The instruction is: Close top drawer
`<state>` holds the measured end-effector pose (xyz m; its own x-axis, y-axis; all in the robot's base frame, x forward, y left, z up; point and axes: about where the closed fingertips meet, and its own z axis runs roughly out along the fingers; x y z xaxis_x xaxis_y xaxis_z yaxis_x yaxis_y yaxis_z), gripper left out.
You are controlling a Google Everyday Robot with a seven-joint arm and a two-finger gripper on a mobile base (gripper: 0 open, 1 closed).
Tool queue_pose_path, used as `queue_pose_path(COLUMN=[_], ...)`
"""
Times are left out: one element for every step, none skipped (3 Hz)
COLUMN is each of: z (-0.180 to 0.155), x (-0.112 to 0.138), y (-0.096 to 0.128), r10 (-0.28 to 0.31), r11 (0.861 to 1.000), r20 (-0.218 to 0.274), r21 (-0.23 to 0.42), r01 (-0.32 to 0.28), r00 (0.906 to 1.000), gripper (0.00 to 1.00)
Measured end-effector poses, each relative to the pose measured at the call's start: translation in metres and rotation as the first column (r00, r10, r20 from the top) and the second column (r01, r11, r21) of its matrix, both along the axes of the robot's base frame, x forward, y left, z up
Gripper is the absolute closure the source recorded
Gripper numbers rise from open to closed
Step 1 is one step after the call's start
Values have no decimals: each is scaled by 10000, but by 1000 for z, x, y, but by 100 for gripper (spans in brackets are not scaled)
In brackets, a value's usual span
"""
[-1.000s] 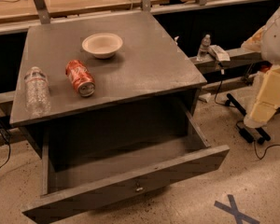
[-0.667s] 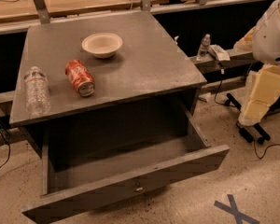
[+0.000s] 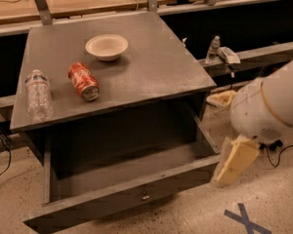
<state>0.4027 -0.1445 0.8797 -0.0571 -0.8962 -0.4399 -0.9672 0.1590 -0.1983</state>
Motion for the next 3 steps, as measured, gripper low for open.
queue_pose_path(z=[-17,-20,-65], x=[-3,-5,-16], y=[13,18,54], r10=[-261,37,764], r11=[9963,9953,9962], r20=[110,-81,181], r21=[821,965,408], r01=[251,-29,-771], r00=[9996,10000,9969], gripper=[0,0,0])
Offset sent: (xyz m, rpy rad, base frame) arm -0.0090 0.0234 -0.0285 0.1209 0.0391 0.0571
